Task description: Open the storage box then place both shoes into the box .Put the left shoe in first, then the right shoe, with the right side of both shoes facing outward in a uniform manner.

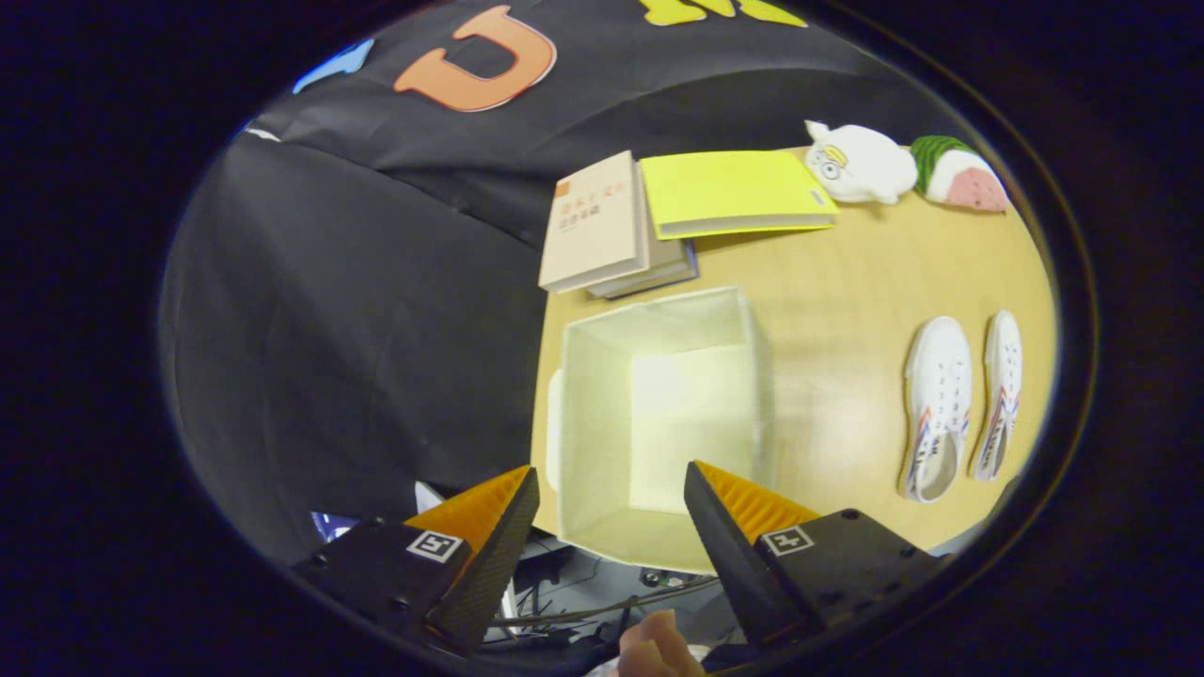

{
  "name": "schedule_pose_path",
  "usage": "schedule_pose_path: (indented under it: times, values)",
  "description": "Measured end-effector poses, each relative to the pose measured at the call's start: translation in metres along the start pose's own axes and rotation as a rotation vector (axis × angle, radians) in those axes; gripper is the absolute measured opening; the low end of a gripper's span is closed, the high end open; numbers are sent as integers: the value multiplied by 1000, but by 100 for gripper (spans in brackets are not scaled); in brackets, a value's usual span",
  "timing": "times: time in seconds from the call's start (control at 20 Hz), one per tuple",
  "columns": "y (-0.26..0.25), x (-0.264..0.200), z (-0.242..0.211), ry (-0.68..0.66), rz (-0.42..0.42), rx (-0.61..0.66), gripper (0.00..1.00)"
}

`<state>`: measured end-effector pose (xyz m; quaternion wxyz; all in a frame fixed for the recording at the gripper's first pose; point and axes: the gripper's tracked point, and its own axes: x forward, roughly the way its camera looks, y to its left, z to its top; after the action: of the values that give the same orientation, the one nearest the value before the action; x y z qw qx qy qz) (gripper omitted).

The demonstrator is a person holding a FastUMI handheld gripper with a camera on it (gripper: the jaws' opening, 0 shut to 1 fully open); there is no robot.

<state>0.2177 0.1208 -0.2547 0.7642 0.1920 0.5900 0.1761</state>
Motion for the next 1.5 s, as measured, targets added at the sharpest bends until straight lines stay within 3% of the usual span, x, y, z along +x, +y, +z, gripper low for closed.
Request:
schedule_pose_path:
  times: [0.3, 0.6, 0.85, 1.0, 1.05, 1.1, 1.25, 1.35, 1.5]
  values:
    - [-112, -12, -13, 36, -84, 56, 100]
    - [-222, -11, -20, 77, -264, 9, 99]
    - [-290, -7, -18, 68, -348, -26, 99]
    - [-339, 1, -19, 84, -469, -44, 96]
    - [-349, 5, -22, 102, -489, -55, 92]
    - [-354, 9, -23, 115, -496, -74, 82]
    - [-366, 20, -19, 80, -526, -152, 71]
    - [-364, 28, -15, 60, -500, -169, 65]
    - [-360, 43, -19, 60, -429, -113, 36]
